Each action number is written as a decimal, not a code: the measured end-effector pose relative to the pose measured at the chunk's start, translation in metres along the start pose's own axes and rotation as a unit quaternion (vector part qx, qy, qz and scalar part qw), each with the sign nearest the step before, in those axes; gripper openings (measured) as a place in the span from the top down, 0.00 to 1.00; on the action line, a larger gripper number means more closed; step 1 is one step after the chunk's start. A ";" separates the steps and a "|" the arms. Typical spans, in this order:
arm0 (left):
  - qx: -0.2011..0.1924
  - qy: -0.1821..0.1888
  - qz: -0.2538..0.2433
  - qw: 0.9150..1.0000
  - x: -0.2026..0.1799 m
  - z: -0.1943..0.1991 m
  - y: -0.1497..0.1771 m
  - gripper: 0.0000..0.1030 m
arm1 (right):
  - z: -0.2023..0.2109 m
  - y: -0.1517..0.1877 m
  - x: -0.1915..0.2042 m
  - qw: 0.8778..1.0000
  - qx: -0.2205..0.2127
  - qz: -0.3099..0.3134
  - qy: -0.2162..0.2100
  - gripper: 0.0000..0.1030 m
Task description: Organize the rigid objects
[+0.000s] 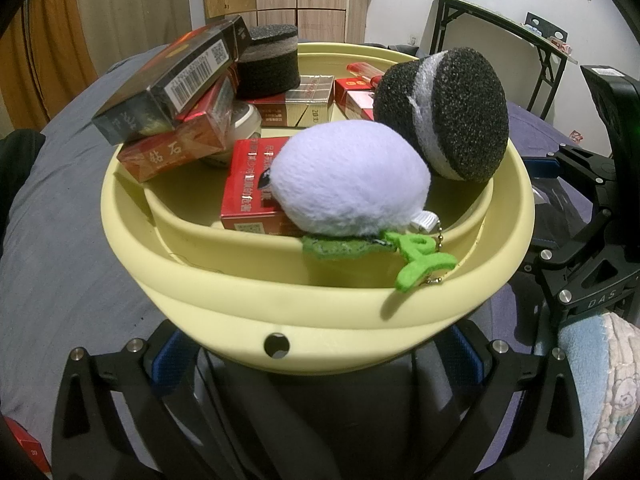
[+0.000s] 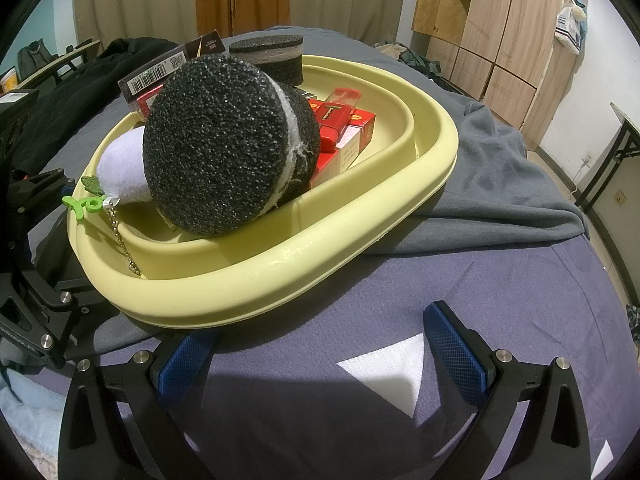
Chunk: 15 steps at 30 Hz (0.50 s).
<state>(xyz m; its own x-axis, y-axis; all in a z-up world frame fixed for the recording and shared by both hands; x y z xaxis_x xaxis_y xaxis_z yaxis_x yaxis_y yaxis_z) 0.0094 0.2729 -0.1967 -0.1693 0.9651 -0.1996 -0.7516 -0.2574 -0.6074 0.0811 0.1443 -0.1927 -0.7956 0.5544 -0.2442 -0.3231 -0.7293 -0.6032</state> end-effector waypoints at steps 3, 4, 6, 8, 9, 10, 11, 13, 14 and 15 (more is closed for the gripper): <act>0.000 0.000 0.000 1.000 0.000 -0.001 -0.001 0.00 | 0.000 0.000 0.000 1.000 0.000 0.000 0.001 0.00; 0.000 0.000 0.000 1.000 0.000 -0.001 -0.001 0.00 | 0.000 0.000 0.000 1.000 -0.001 0.001 0.001 0.00; 0.000 0.000 0.000 1.000 0.000 -0.001 -0.001 0.00 | 0.000 0.000 -0.001 1.000 0.000 0.000 -0.001 0.00; 0.000 0.000 0.000 1.000 0.000 0.000 0.000 0.00 | 0.000 0.000 -0.001 1.000 -0.001 0.001 0.000 0.00; 0.000 0.000 0.000 1.000 0.000 0.000 0.000 0.00 | 0.000 0.000 -0.001 1.000 -0.001 0.001 0.000 0.00; 0.000 0.000 0.000 1.000 0.000 0.000 0.000 0.00 | 0.000 0.000 -0.001 1.000 -0.001 0.000 0.000 0.00; 0.000 0.000 0.000 1.000 0.000 0.000 0.000 0.00 | 0.000 0.000 -0.001 1.000 0.000 0.001 0.000 0.00; 0.000 0.000 0.000 1.000 0.000 0.000 0.000 0.00 | 0.000 0.000 -0.001 1.000 -0.001 0.001 0.000 0.00; 0.000 0.000 0.000 1.000 0.000 0.000 0.000 0.00 | 0.000 0.000 -0.001 1.000 -0.001 0.001 0.000 0.00; 0.000 0.000 0.000 1.000 0.000 0.000 0.000 0.00 | 0.000 0.000 0.000 1.000 -0.001 0.001 0.000 0.00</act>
Point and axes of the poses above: each gripper's, at about its wrist camera, not at the fingertips, and z roughly against the way its jaws point, x to its left, y to its underside, the point moved 7 cm from there along -z, roughly the way its jaws point, and after that the axes turned 12 degrees about y, right-handed, at the moved point
